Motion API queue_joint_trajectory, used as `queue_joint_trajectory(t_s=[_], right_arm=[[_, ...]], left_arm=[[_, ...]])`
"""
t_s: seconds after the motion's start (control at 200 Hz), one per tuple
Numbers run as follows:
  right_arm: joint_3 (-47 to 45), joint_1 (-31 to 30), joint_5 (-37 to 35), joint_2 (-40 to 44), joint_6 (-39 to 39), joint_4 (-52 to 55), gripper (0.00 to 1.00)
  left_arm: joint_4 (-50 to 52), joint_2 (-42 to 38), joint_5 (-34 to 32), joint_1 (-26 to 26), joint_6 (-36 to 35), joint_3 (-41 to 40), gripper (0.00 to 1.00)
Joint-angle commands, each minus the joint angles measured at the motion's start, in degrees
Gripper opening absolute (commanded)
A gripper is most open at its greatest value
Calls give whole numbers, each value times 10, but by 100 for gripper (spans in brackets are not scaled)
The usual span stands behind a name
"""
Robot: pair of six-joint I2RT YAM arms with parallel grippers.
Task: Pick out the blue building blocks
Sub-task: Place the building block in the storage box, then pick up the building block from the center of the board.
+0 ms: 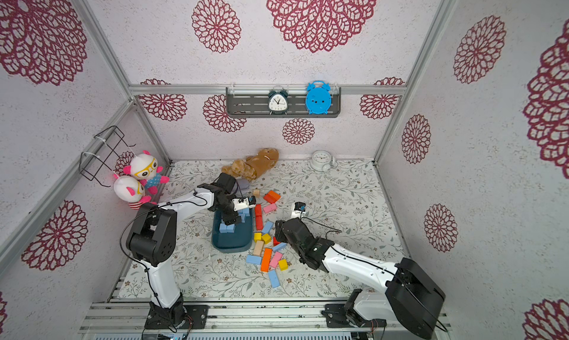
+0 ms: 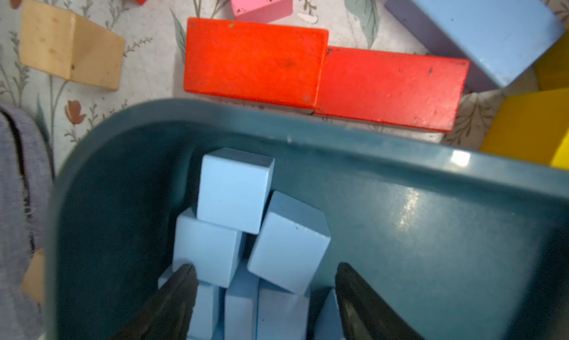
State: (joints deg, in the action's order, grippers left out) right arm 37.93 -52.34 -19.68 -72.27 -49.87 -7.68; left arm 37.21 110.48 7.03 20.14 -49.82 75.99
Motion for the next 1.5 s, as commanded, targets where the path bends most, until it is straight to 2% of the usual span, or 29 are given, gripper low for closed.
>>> queue_joint_trajectory(t_s=[0.0, 0.185, 0.33, 0.505, 0.68, 0.74, 0.825, 1.066, 1.111, 1.301, 1.491], right_arm=[[19, -2, 4, -5, 13, -11, 50], [21, 1, 10, -16, 17, -17, 50], [40, 8, 24, -30, 27, -3, 50], [51, 21, 61, -57, 20, 4, 50], [50, 40, 98, -86, 13, -9, 50], [47, 41, 101, -91, 11, -14, 50], [44, 41, 103, -91, 8, -17, 50], [-7, 41, 78, -75, -27, -54, 50], [-22, 41, 78, -69, -31, -66, 51], [-71, 39, 56, -28, -48, -57, 51], [-104, 43, 6, 59, -58, 6, 53]], left_arm=[[-45, -27, -3, 6, 0, -12, 79], [-57, -54, -2, 19, 49, -13, 86], [-39, -72, 35, 21, 178, 24, 92], [-18, -89, 115, 20, 321, 68, 99], [-14, -85, 152, 28, 394, 119, 98], [-15, -78, 149, 38, 390, 132, 97], [2, -62, 129, 63, 350, 153, 96], [71, 15, 16, 156, 162, 224, 98], [80, 51, 1, 167, 140, 239, 98], [114, 125, 11, 179, 126, 317, 98], [124, 190, 29, 179, 119, 377, 96]])
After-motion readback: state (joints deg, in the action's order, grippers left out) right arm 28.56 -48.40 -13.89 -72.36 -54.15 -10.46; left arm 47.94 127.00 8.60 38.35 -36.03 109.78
